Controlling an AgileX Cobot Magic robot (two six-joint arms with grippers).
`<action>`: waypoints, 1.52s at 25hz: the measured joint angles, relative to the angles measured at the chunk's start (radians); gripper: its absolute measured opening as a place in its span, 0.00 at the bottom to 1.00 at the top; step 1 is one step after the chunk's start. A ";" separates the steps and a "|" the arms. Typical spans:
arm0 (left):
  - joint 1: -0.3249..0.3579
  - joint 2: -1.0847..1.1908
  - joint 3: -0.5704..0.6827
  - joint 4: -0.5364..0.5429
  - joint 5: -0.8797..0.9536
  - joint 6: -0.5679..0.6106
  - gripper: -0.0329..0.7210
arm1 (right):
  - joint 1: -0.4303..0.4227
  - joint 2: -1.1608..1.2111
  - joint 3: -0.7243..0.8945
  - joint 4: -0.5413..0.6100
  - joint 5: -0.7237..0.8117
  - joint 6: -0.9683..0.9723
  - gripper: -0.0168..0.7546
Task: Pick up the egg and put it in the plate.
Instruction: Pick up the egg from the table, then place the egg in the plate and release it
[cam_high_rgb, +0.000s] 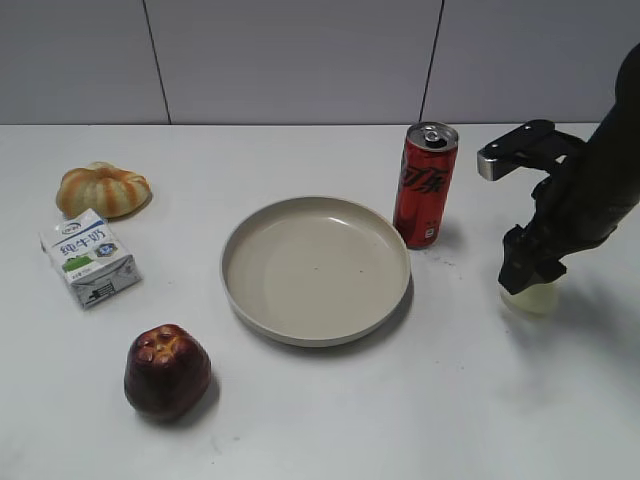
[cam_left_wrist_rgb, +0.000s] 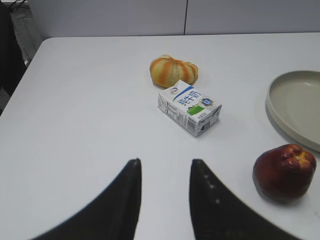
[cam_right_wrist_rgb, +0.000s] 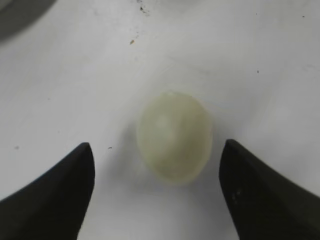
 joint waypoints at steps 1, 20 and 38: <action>0.000 0.000 0.000 0.000 0.000 0.000 0.36 | 0.000 0.015 0.000 -0.003 -0.017 0.000 0.78; 0.000 0.000 0.000 0.000 0.000 0.000 0.36 | 0.001 0.144 0.000 -0.069 -0.094 0.104 0.78; 0.000 0.000 0.000 0.000 0.000 0.000 0.36 | 0.061 -0.001 -0.001 -0.068 0.028 0.175 0.60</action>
